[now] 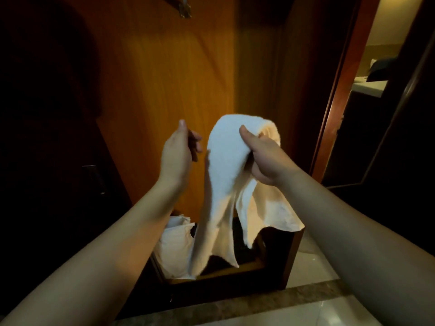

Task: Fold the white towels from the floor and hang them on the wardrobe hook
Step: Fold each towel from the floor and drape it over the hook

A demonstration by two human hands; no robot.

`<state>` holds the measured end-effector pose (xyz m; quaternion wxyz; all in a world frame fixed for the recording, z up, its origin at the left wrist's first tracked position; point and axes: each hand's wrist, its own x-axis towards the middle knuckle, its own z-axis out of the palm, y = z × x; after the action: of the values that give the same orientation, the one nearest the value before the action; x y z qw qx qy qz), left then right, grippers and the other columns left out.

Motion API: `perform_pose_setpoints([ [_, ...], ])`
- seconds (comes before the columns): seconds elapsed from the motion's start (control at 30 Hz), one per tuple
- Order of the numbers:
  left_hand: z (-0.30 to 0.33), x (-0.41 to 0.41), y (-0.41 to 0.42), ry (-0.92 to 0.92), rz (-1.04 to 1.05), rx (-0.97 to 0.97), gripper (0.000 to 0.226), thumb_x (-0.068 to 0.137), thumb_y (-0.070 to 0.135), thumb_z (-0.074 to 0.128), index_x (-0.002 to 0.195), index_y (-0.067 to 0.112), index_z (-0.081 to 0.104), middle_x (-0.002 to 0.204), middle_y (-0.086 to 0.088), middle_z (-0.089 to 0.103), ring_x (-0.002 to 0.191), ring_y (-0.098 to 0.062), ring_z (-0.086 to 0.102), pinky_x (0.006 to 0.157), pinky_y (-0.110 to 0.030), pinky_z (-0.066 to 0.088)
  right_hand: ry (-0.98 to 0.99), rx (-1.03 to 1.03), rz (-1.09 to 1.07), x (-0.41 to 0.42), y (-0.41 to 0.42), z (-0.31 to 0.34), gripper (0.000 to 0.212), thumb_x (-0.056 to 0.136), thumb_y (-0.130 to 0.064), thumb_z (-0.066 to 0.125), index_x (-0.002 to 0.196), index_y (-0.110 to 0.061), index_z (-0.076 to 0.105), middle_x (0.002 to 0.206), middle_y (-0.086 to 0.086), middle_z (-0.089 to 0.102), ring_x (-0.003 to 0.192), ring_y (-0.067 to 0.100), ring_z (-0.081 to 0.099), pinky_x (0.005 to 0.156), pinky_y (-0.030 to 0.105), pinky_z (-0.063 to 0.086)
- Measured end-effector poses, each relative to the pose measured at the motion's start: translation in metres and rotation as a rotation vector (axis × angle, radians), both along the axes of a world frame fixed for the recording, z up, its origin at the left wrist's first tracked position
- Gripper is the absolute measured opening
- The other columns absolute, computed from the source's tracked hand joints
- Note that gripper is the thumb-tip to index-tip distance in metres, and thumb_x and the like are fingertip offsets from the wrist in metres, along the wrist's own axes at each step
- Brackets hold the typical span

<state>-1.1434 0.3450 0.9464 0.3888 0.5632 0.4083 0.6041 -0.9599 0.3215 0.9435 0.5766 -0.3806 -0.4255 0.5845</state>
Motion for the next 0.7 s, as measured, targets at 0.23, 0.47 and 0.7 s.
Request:
perform_pose_setpoints([
  [0.23, -0.015, 0.027, -0.059, 0.011, -0.316, -0.005, 0.073, 0.086, 0.079, 0.022, 0.096, 0.026, 0.071, 0.096, -0.002, 0.074, 0.084, -0.020, 0.068, 0.073, -0.030, 0.051, -0.227, 0.135, -0.125, -0.023, 0.011, 0.061, 0.073, 0.096, -0.056, 0.053, 0.146, -0.006, 0.037, 0.144, 0.011, 0.053, 0.129, 0.031, 0.056, 0.103, 0.054, 0.052],
  [0.47, 0.003, 0.047, -0.015, -0.101, -0.371, -0.122, 0.104, 0.052, 0.106, 0.017, 0.141, 0.057, 0.034, 0.102, 0.051, 0.049, 0.111, 0.020, 0.044, 0.099, -0.020, 0.031, -0.161, 0.241, -0.179, -0.062, 0.024, 0.119, 0.078, 0.098, -0.055, 0.052, 0.154, -0.006, 0.028, 0.157, 0.015, 0.039, 0.143, 0.037, 0.039, 0.110, 0.061, 0.043],
  [0.7, 0.043, 0.034, 0.015, -0.345, -0.455, 0.073, 0.076, 0.063, 0.098, 0.036, 0.124, 0.057, 0.056, 0.110, 0.044, 0.063, 0.105, 0.022, 0.057, 0.082, -0.003, 0.047, 0.044, 0.227, -0.240, -0.069, 0.043, 0.143, 0.073, 0.099, -0.051, 0.056, 0.154, -0.013, 0.028, 0.146, 0.014, 0.050, 0.132, 0.036, 0.052, 0.103, 0.061, 0.049],
])
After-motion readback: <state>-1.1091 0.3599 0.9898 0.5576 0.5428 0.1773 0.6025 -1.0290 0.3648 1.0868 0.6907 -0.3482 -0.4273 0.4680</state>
